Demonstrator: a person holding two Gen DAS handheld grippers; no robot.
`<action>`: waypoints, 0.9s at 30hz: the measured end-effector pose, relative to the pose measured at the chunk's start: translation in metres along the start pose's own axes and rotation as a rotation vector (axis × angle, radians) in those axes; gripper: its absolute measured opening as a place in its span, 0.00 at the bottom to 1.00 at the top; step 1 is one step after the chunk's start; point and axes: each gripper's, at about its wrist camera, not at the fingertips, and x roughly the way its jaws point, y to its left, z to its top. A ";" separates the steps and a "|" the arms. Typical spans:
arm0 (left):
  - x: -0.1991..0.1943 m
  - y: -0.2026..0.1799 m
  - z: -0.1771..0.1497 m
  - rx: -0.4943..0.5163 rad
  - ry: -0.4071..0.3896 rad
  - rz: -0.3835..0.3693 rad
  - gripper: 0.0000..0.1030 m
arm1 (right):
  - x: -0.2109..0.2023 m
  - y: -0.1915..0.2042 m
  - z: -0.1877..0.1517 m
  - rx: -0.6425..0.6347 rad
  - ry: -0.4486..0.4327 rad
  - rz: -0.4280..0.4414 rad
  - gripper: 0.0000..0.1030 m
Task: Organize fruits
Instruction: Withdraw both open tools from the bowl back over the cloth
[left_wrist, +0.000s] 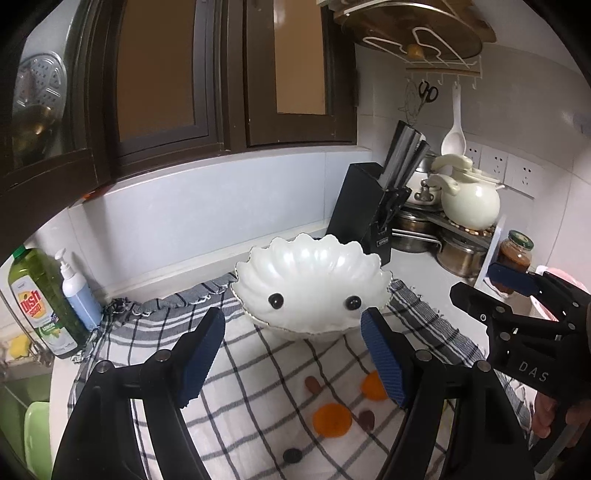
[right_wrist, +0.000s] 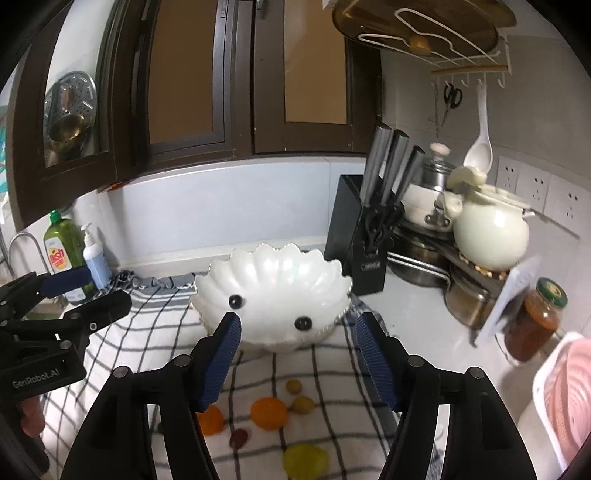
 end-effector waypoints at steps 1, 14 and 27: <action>-0.003 -0.001 -0.003 0.004 -0.001 0.002 0.74 | -0.003 -0.001 -0.003 0.003 0.002 -0.004 0.64; -0.008 -0.009 -0.045 0.015 0.060 -0.033 0.73 | -0.018 -0.001 -0.046 0.030 0.065 0.010 0.64; 0.013 -0.018 -0.076 0.061 0.114 -0.032 0.71 | -0.002 -0.003 -0.083 0.026 0.153 -0.018 0.64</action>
